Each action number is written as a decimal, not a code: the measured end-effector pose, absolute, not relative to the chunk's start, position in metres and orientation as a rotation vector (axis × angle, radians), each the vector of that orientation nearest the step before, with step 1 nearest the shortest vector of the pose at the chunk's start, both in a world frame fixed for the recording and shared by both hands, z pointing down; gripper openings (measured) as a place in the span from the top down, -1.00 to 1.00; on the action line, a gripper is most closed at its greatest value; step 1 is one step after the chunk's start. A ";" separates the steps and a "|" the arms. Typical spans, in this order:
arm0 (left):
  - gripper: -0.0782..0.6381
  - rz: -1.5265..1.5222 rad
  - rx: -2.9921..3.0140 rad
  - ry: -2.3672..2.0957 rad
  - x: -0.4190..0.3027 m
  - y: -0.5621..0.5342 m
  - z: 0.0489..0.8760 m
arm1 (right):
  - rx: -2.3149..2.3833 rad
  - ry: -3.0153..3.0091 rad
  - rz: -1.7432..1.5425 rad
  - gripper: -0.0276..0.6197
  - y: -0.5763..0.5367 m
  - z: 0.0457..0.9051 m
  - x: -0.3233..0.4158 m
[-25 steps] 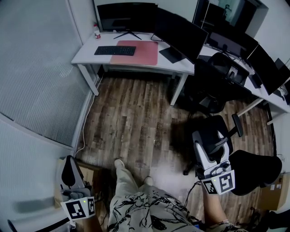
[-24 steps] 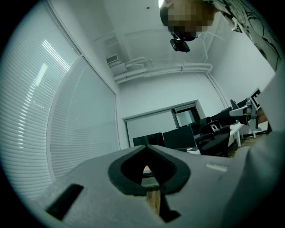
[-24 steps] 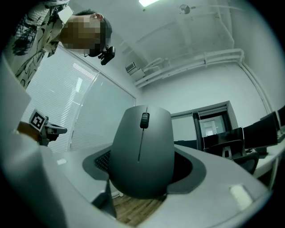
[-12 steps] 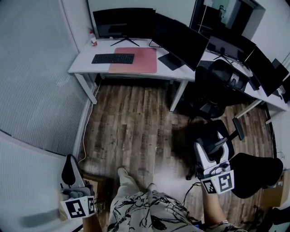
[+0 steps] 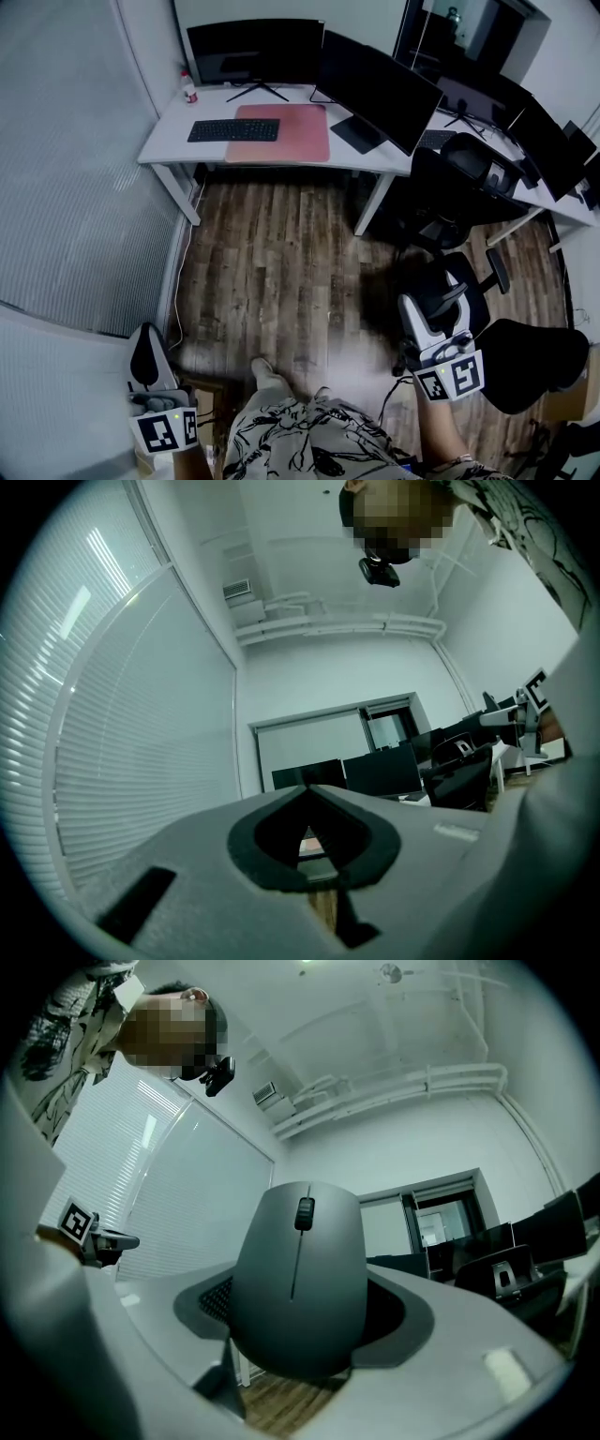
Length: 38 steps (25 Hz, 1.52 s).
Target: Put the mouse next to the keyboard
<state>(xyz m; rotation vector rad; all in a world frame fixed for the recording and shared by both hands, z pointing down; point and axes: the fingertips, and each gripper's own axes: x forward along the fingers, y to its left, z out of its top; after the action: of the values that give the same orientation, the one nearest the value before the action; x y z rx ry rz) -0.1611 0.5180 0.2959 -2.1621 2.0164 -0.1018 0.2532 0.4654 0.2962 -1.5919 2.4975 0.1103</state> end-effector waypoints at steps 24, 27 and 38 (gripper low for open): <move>0.79 -0.074 -2.263 1.848 -0.275 0.401 0.292 | -1.730 2.442 0.121 -0.10 0.399 0.307 0.131; 0.79 -0.079 -2.288 1.834 -0.273 0.392 0.297 | -1.760 2.443 0.117 -0.10 0.395 0.309 0.131; 0.79 -0.079 -2.309 1.829 -0.266 0.348 0.304 | -1.781 2.449 0.109 -0.10 0.351 0.316 0.133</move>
<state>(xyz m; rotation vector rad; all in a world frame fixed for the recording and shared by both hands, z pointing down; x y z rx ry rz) -0.2661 0.3477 0.3044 -2.3088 1.8285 -0.0793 0.1334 0.3514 0.3159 -1.7815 2.4485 0.1091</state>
